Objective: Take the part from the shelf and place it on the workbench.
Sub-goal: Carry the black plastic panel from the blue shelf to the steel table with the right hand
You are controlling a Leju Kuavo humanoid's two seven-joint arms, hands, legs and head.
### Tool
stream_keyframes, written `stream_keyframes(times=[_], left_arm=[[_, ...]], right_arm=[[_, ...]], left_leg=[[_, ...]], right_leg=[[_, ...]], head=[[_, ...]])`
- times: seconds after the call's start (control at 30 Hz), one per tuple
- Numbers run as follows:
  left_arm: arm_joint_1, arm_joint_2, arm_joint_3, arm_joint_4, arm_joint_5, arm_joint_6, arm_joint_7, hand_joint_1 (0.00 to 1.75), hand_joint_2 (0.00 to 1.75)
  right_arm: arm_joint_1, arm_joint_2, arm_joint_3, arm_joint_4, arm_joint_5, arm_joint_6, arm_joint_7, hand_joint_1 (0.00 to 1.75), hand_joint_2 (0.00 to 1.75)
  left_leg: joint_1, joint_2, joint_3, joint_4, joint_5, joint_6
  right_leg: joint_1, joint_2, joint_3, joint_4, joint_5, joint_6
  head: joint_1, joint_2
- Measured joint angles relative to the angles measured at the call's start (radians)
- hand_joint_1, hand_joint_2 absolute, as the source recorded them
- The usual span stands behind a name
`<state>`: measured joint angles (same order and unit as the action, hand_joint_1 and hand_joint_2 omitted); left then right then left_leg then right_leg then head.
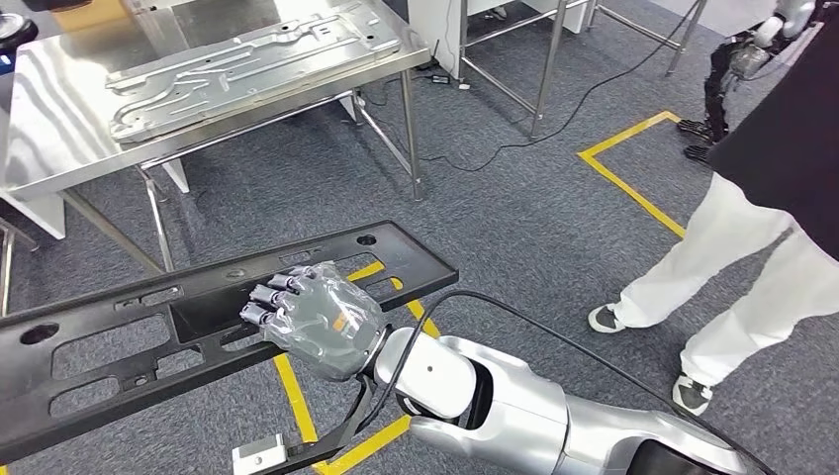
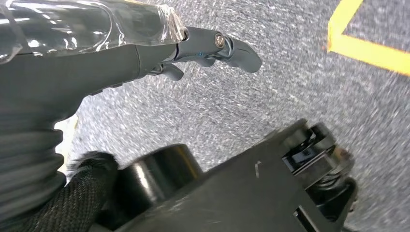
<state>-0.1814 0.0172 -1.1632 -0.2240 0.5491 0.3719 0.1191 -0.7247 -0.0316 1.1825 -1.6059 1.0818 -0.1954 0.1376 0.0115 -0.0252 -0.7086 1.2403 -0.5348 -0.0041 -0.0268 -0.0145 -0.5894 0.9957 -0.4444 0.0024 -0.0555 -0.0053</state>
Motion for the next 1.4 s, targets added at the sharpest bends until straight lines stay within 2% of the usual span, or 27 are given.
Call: stream_keyframes(times=[0.03, 0.07, 0.1, 0.17, 0.23, 0.3, 0.33, 0.4, 0.47, 0.5, 0.53, 0.57, 0.6, 0.63, 0.7, 0.73, 0.87, 0.93, 1.0, 1.03, 1.07, 1.1, 1.17, 1.2, 1.23, 1.3, 1.4], left_arm=[[-0.001, 0.0, 0.002, 0.0, 0.0, 0.0, 0.0, 0.0, 1.75], [0.0, 0.0, 0.003, 0.0, 0.0, 0.0, 0.0, 0.0, 1.75], [0.002, 0.0, 0.004, 0.0, 0.0, 0.0, 0.002, 0.0, 1.75], [0.007, 0.001, 0.005, 0.0, -0.002, -0.001, 0.006, 0.0, 1.75], [0.01, 0.002, 0.005, 0.0, -0.006, -0.001, 0.011, 0.0, 1.75], [0.011, 0.002, 0.005, 0.0, -0.008, -0.002, 0.014, 0.0, 1.75], [0.011, 0.001, 0.005, 0.0, -0.008, -0.003, 0.014, 0.0, 1.75], [0.01, -0.001, 0.005, 0.0, -0.01, -0.002, 0.013, 0.0, 1.75], [0.009, -0.003, 0.005, 0.0, -0.013, -0.003, 0.013, 0.0, 1.75], [0.009, -0.004, 0.005, 0.0, -0.014, -0.004, 0.013, 0.0, 1.75], [0.009, -0.004, 0.005, 0.0, -0.014, -0.004, 0.014, 0.0, 1.75], [0.009, -0.005, 0.005, 0.0, -0.014, -0.005, 0.016, 0.0, 1.75], [0.01, -0.005, 0.005, 0.0, -0.013, -0.005, 0.019, 0.0, 1.75], [0.01, -0.005, 0.006, 0.0, -0.01, -0.007, 0.021, 0.0, 1.75], [0.011, -0.005, 0.006, 0.0, -0.005, -0.01, 0.026, 0.0, 1.75], [0.012, -0.005, 0.007, 0.0, -0.002, -0.011, 0.028, 0.0, 1.75], [0.013, -0.004, 0.011, 0.0, 0.009, -0.012, 0.042, 0.0, 1.75], [0.011, -0.004, 0.013, 0.0, 0.011, -0.01, 0.047, 0.0, 1.75], [0.008, -0.005, 0.016, 0.0, 0.01, -0.008, 0.046, 0.0, 1.75], [0.006, -0.005, 0.017, 0.0, 0.008, -0.008, 0.044, 0.0, 1.75], [0.006, -0.005, 0.018, -0.001, 0.006, -0.009, 0.041, 0.0, 1.75], [0.006, -0.005, 0.018, -0.001, 0.002, -0.01, 0.039, 0.0, 1.75], [0.01, -0.004, 0.019, 0.0, -0.005, -0.013, 0.035, 0.0, 1.75], [0.011, -0.004, 0.019, 0.0, -0.008, -0.015, 0.033, 0.0, 1.75], [0.012, -0.003, 0.019, 0.0, -0.008, -0.017, 0.031, 0.0, 1.75], [0.013, -0.002, 0.019, 0.0, -0.008, -0.019, 0.028, 0.0, 1.75], [0.014, -0.001, 0.019, 0.0, -0.011, -0.019, 0.024, 0.0, 1.75]], right_arm=[[0.0, 0.0, 0.0, 0.002, 0.0, 0.0, 0.0, 1.75, 1.75], [0.001, 0.0, 0.001, 0.003, 0.0, 0.0, 0.0, 1.75, 1.75], [0.0, 0.001, 0.001, 0.004, -0.001, 0.0, 0.0, 1.75, 1.75], [-0.001, 0.002, 0.001, 0.004, -0.001, 0.001, 0.0, 1.75, 1.75], [-0.002, 0.002, 0.001, 0.005, -0.002, 0.002, 0.0, 1.75, 1.75], [-0.003, 0.004, 0.001, 0.005, -0.004, 0.005, 0.0, 1.75, 1.75], [-0.003, 0.004, 0.0, 0.005, -0.007, 0.005, 0.001, 1.75, 1.75], [-0.003, 0.005, -0.001, 0.005, -0.029, 0.004, 0.001, 1.75, 1.75], [0.002, 0.002, -0.002, 0.006, -0.062, 0.001, -0.005, 1.75, 1.75], [0.006, 0.0, -0.002, 0.007, -0.072, 0.0, -0.009, 1.75, 1.75], [0.01, -0.002, -0.002, 0.008, -0.076, 0.0, -0.012, 1.75, 1.75], [0.012, -0.003, -0.002, 0.009, -0.075, 0.0, -0.014, 1.75, 1.75], [0.013, -0.004, -0.002, 0.009, -0.073, -0.001, -0.014, 1.75, 1.75], [0.013, -0.005, -0.002, 0.01, -0.07, -0.001, -0.013, 1.75, 1.75], [0.013, -0.005, -0.002, 0.01, -0.063, -0.001, -0.013, 1.75, 1.75], [0.013, -0.005, -0.002, 0.01, -0.061, -0.002, -0.012, 1.75, 1.75], [0.014, -0.004, -0.002, 0.011, -0.054, -0.003, -0.012, 1.75, 1.75], [0.013, -0.002, -0.002, 0.011, -0.052, -0.003, -0.012, 1.75, 1.75], [0.013, -0.002, -0.002, 0.011, -0.052, -0.004, -0.012, 1.75, 1.75], [0.014, -0.002, -0.001, 0.011, -0.052, -0.004, -0.012, 1.75, 1.75], [0.014, -0.002, -0.001, 0.011, -0.052, -0.005, -0.012, 1.75, 1.75], [0.014, -0.001, -0.001, 0.011, -0.052, -0.005, -0.012, 1.75, 1.75], [0.014, 0.0, -0.001, 0.011, -0.052, -0.007, -0.012, 1.75, 1.75], [0.013, 0.0, -0.001, 0.012, -0.053, -0.007, -0.012, 1.75, 1.75], [0.013, 0.001, -0.001, 0.012, -0.055, -0.008, -0.012, 1.75, 1.75], [0.013, 0.002, -0.002, 0.012, -0.057, -0.008, -0.013, 1.75, 1.75], [0.012, 0.003, -0.002, 0.013, -0.058, -0.008, -0.013, 1.75, 1.75]], left_leg=[[0.0, 0.003, -0.011, 0.02, 0.005, 0.0], [0.0, 0.006, -0.002, 0.0, 0.028, 0.001], [-0.002, 0.016, 0.025, -0.057, 0.064, 0.006], [-0.015, 0.065, 0.088, -0.194, 0.124, 0.02], [-0.03, 0.099, 0.118, -0.262, 0.133, 0.034], [-0.031, 0.079, 0.121, -0.274, 0.128, 0.042], [-0.028, 0.066, 0.122, -0.278, 0.13, 0.045], [-0.018, 0.046, 0.131, -0.285, 0.133, 0.053], [-0.015, 0.031, 0.138, -0.287, 0.13, 0.061], [-0.014, 0.022, 0.141, -0.286, 0.127, 0.064], [-0.014, 0.014, 0.145, -0.286, 0.124, 0.065], [-0.014, 0.006, 0.15, -0.286, 0.12, 0.064], [-0.013, -0.001, 0.156, -0.286, 0.115, 0.061], [-0.012, -0.007, 0.162, -0.285, 0.11, 0.058], [-0.015, -0.015, 0.167, -0.28, 0.099, 0.047], [-0.017, -0.017, 0.165, -0.279, 0.096, 0.043], [-0.015, -0.011, 0.158, -0.262, 0.079, 0.027], [-0.012, 0.002, 0.114, -0.166, 0.033, 0.015], [-0.008, 0.007, 0.042, -0.024, -0.02, 0.006], [-0.007, 0.007, 0.02, 0.018, -0.027, 0.004], [-0.007, 0.007, 0.016, 0.022, -0.016, 0.003], [-0.006, 0.008, 0.033, -0.016, 0.013, 0.004], [-0.008, 0.016, 0.098, -0.159, 0.086, 0.012], [-0.012, 0.021, 0.125, -0.222, 0.107, 0.018], [-0.016, 0.025, 0.141, -0.26, 0.114, 0.024], [-0.022, 0.024, 0.147, -0.281, 0.109, 0.033], [-0.013, 0.017, 0.159, -0.296, 0.117, 0.047]], right_leg=[[0.001, -0.014, 0.005, 0.0, -0.005, -0.001], [0.002, -0.027, 0.012, 0.0, -0.01, 0.0], [0.004, -0.039, 0.02, 0.0, -0.015, 0.001], [0.008, -0.06, 0.035, -0.002, -0.025, 0.005], [0.013, -0.081, 0.04, -0.004, -0.032, 0.013], [0.017, -0.105, 0.043, -0.007, -0.037, 0.023], [0.016, -0.1, 0.045, -0.003, -0.043, 0.028], [0.015, -0.052, 0.021, 0.053, -0.074, 0.035], [0.013, -0.001, -0.051, 0.186, -0.124, 0.037], [0.013, 0.007, -0.091, 0.249, -0.139, 0.039], [0.013, 0.009, -0.119, 0.282, -0.137, 0.04], [0.013, 0.009, -0.127, 0.276, -0.116, 0.04], [0.012, 0.009, -0.114, 0.229, -0.076, 0.04], [0.011, 0.011, -0.087, 0.158, -0.03, 0.04], [0.009, 0.017, -0.04, 0.037, 0.026, 0.037], [0.01, 0.02, -0.03, 0.009, 0.033, 0.033], [0.009, 0.017, -0.026, -0.001, 0.028, 0.01], [0.006, 0.013, -0.021, -0.003, 0.024, 0.001], [0.007, 0.008, -0.018, -0.002, 0.021, -0.003], [0.007, 0.006, -0.016, -0.002, 0.019, -0.004], [0.007, 0.005, -0.014, -0.002, 0.017, -0.004], [0.007, 0.004, -0.01, -0.002, 0.015, -0.003], [0.008, 0.004, -0.001, -0.003, 0.011, -0.001], [0.009, 0.004, 0.0, -0.004, 0.01, 0.002], [0.01, 0.004, -0.001, -0.005, 0.01, 0.006], [0.012, -0.001, -0.003, -0.009, 0.012, 0.017], [0.015, -0.001, -0.014, 0.023, -0.01, 0.032]], head=[[0.0, 0.0], [0.0, 0.0], [0.0, 0.0], [0.0, 0.0], [0.0, 0.0], [0.0, 0.0], [0.001, 0.0], [0.003, 0.0], [0.006, 0.0], [0.007, 0.0], [0.008, 0.0], [0.008, 0.0], [0.008, 0.0], [0.009, 0.0], [0.009, 0.0], [0.008, 0.0], [0.007, 0.0], [0.004, 0.0], [0.002, 0.0], [0.002, 0.0], [0.002, 0.0], [0.002, 0.0], [0.002, 0.0], [0.001, 0.0], [0.001, 0.0], [0.001, 0.0], [0.002, 0.0]])
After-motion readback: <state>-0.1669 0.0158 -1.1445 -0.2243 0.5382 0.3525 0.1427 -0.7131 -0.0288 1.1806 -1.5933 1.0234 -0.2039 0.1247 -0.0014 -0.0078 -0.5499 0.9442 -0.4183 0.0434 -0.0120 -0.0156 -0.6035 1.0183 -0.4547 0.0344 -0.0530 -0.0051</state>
